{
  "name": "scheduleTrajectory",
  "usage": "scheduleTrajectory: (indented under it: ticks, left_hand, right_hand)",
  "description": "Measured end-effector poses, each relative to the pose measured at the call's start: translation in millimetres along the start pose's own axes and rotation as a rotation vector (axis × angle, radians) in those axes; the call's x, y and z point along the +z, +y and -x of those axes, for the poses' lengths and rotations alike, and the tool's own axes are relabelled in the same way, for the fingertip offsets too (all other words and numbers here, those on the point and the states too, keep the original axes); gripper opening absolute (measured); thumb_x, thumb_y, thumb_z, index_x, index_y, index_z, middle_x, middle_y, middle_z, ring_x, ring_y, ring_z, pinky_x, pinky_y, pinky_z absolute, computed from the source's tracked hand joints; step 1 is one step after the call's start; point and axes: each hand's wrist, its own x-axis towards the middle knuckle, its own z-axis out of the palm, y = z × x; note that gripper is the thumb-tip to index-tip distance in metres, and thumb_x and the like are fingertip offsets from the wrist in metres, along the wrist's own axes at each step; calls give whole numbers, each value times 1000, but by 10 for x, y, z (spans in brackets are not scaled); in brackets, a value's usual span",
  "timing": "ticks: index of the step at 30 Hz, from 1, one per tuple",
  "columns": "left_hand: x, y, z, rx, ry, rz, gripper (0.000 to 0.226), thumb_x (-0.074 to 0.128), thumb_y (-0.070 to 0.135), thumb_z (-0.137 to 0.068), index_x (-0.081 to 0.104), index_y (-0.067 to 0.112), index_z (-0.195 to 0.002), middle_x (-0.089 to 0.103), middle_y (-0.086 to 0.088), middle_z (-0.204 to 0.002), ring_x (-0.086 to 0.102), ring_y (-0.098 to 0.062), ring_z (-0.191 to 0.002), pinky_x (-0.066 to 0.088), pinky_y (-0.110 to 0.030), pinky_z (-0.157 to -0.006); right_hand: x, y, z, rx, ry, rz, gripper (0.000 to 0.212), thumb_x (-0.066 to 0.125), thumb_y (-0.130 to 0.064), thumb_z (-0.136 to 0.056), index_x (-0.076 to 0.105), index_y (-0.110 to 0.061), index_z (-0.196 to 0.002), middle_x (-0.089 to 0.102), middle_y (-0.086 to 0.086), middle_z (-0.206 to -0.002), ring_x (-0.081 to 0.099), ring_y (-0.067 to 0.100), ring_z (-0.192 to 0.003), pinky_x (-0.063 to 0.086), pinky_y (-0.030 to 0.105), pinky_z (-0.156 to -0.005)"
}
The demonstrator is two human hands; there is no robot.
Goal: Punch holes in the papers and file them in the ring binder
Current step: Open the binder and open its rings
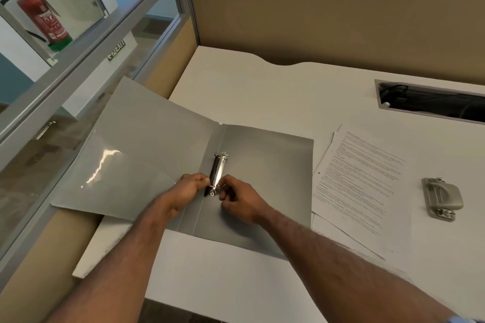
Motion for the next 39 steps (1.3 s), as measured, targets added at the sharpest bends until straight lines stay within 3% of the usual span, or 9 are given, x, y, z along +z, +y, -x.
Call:
scheduleTrajectory:
  ticks: [4,9,14,20,23,26,31,35,39]
  left_hand:
    - [20,-9,-25,-23,22,-6,23,46,16,-101,64,1,-100,59,-11,-103,54,-22,-97,41,-35,-90]
    - [91,30,0,17,207,-46,8,57,17,-93,64,17,-97,68,-3,-97,60,-13,-84,42,-21,-65]
    - [249,222,55,165,465,-175,14,69,29,-83,64,24,-96,66,5,-87,64,-16,-80,49,-29,-71]
    - [818,628,72,376,264,-333,9,69,29,-83,62,31,-88,66,7,-89,62,-5,-75,50,-27,-76]
    - [1228,766,94,466,106,-449,14,67,32,-85,63,30,-98,62,8,-97,60,-5,-83,51,-28,-80]
    - [1625,841,50,553,1,-612,36,63,32,-86,59,24,-121,60,6,-120,58,-13,-109,46,-33,-97]
    - [2103,960,-55,667,-36,-907,65,56,44,-90,33,27,-148,28,3,-158,23,-16,-145,16,-38,-117]
    - [2288,877,-55,661,-62,-1096,69,46,54,-92,22,31,-152,10,2,-163,3,-20,-149,-1,-46,-119]
    - [2397,769,16,631,-39,-1173,72,38,61,-91,18,31,-153,5,2,-164,-3,-22,-150,-8,-51,-117]
  right_hand:
    - [-6,-42,9,27,-13,-13,35,60,-4,-76,58,-19,-107,63,-3,-89,53,7,-68,47,18,-66]
    - [-134,-178,18,87,-5,-70,42,60,-7,-83,53,-17,-123,69,15,-99,62,22,-80,53,37,-85]
    - [-368,-210,267,32,284,-85,24,61,-12,-86,66,-15,-110,70,5,-90,59,9,-71,52,25,-73]
    - [-870,326,1003,176,668,-49,8,68,-19,-84,68,-26,-87,66,-15,-76,62,0,-70,48,13,-67]
    - [-1224,721,1449,370,938,-28,9,69,-19,-83,67,-21,-91,66,-10,-79,65,11,-78,51,27,-72]
    - [-1558,1041,1829,624,1091,-18,35,71,-23,-81,62,-12,-112,65,6,-102,62,28,-100,49,40,-88]
    - [-1826,1282,2165,838,1092,-56,63,77,-29,-77,49,-8,-129,53,19,-128,47,38,-123,38,44,-101]
    - [-1837,1279,2194,811,1063,-111,66,77,-28,-77,45,-7,-131,51,18,-131,46,36,-125,36,40,-103]
    - [-1831,1234,2129,810,999,-126,67,75,-30,-77,44,-9,-132,51,18,-131,47,36,-125,38,39,-102]
